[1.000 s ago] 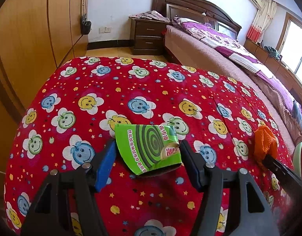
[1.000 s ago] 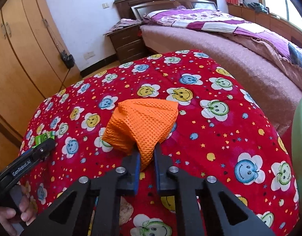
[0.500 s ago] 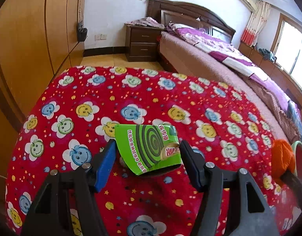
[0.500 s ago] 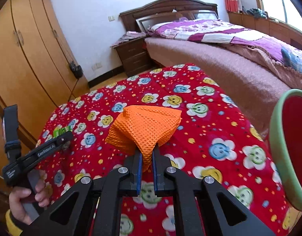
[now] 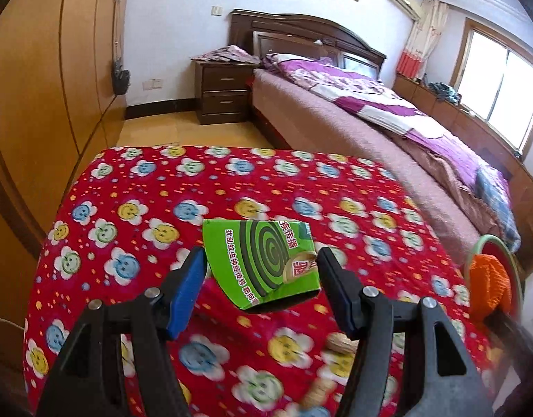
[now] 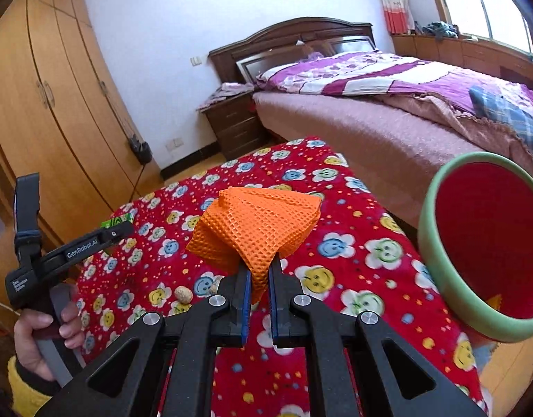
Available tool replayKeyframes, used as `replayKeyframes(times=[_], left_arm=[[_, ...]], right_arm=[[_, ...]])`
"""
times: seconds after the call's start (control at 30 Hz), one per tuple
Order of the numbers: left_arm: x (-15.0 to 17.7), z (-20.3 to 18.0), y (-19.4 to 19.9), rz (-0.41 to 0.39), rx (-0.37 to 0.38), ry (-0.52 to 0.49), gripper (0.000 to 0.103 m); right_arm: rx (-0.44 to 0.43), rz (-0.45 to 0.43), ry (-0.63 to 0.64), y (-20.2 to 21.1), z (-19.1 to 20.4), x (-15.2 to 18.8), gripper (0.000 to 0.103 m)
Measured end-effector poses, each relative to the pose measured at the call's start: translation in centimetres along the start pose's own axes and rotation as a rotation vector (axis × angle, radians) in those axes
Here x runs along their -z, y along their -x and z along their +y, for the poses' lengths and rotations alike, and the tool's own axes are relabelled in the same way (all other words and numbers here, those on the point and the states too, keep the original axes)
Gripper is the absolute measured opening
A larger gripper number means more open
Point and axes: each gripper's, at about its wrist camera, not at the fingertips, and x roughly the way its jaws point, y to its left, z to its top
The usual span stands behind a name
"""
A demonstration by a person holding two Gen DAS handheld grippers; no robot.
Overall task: Collect trash
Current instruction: 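Carry the coil packet and orange mesh bag with both tools over the bucket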
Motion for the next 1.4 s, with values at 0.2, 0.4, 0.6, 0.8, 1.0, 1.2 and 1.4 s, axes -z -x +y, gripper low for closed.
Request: replayKeyframes(times=[0.2, 0.4, 0.6, 0.8, 1.0, 1.2, 1.4], left_arm=[[0.8, -2.6, 2.0, -0.001, 0.060, -0.010, 0.066], [1.8, -5.8, 3.5, -0.002, 0.110, -0.043, 0.066], [2.6, -9.1, 4.4, 0.000, 0.146, -0.082, 0.066], [3.6, -12.5, 4.0, 0.024, 0.175, -0.134, 0.066], [4.4, -16.1, 3.4, 0.044, 0.216, -0.202, 0.066], [5.1, -19.9, 2.8, 0.051, 0.263, -0.266, 0.066], [5.6, -23.3, 2.1, 0.057, 0.312, -0.322, 0.066]], right_arm=[[-0.007, -0.025, -0.036, 2.6, -1.9, 0.6, 0.008], [-0.006, -0.064, -0.073, 4.8, -3.8, 0.9, 0.008], [-0.006, -0.096, -0.119, 6.7, -6.3, 1.4, 0.008], [0.023, -0.125, -0.180, 8.3, -9.0, 2.0, 0.008], [0.067, -0.143, -0.248, 9.7, -12.2, 2.6, 0.008], [0.118, -0.155, -0.315, 10.7, -15.4, 3.2, 0.008], [0.183, -0.153, -0.368, 10.8, -17.9, 3.7, 0.009]])
